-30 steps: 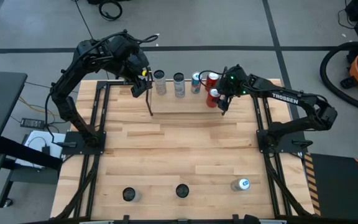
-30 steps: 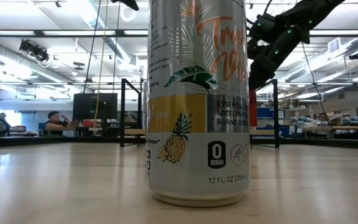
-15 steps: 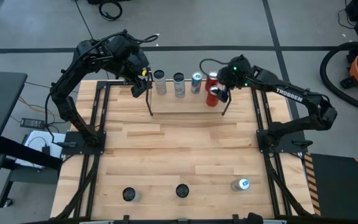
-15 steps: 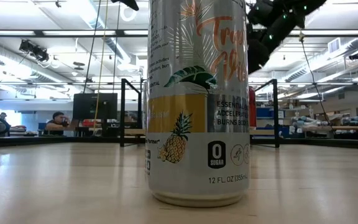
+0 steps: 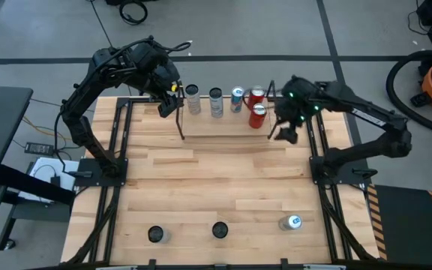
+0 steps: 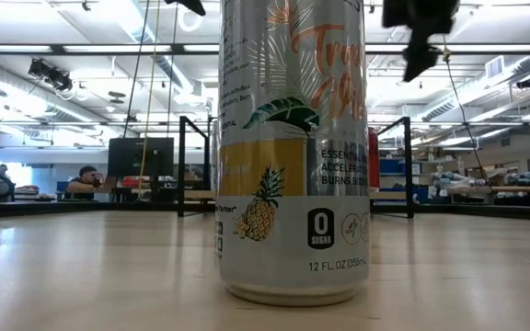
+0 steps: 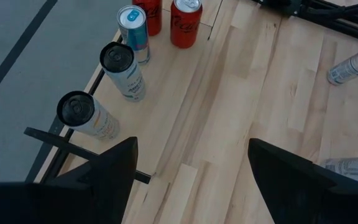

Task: Place canned beverage on shelf
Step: Put the blue soda can on the shelf aligned with the blue soda can

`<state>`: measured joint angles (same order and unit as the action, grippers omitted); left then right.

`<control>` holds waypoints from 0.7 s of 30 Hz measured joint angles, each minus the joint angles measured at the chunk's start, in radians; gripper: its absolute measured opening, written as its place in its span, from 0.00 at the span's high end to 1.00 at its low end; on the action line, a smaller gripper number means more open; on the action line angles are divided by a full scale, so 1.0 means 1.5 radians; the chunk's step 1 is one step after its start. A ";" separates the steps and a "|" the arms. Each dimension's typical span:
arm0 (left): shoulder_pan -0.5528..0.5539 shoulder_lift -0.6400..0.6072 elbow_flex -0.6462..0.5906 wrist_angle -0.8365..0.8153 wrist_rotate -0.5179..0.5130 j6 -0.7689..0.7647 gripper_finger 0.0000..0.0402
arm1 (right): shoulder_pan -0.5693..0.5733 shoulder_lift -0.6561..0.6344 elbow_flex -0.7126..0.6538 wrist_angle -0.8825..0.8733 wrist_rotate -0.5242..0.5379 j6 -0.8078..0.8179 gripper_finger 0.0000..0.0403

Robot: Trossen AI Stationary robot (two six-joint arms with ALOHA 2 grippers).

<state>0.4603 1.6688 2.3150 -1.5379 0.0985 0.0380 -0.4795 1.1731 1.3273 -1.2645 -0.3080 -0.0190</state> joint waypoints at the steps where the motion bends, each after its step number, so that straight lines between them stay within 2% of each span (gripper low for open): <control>1: 0.000 0.000 0.000 0.000 0.000 0.000 0.24 | 0.021 -0.009 0.000 -0.016 0.000 0.023 0.07; 4: 0.000 0.000 0.000 0.000 0.000 0.000 0.24 | 0.089 -0.042 0.000 -0.038 0.010 0.094 0.07; 15: 0.000 0.000 0.000 0.000 0.000 0.003 0.24 | 0.392 -0.107 -0.004 -0.085 0.173 0.416 0.07; 18: 0.000 0.000 0.000 0.001 0.000 0.014 0.24 | 0.490 -0.107 -0.036 -0.078 0.210 0.508 0.07; 21: 0.000 0.000 0.000 0.007 0.000 0.017 0.24 | 0.581 -0.095 -0.087 -0.060 0.218 0.584 0.07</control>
<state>0.4606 1.6688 2.3151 -1.5280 0.0983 0.0641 0.3914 1.0309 1.1974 -1.3549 0.0187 0.8576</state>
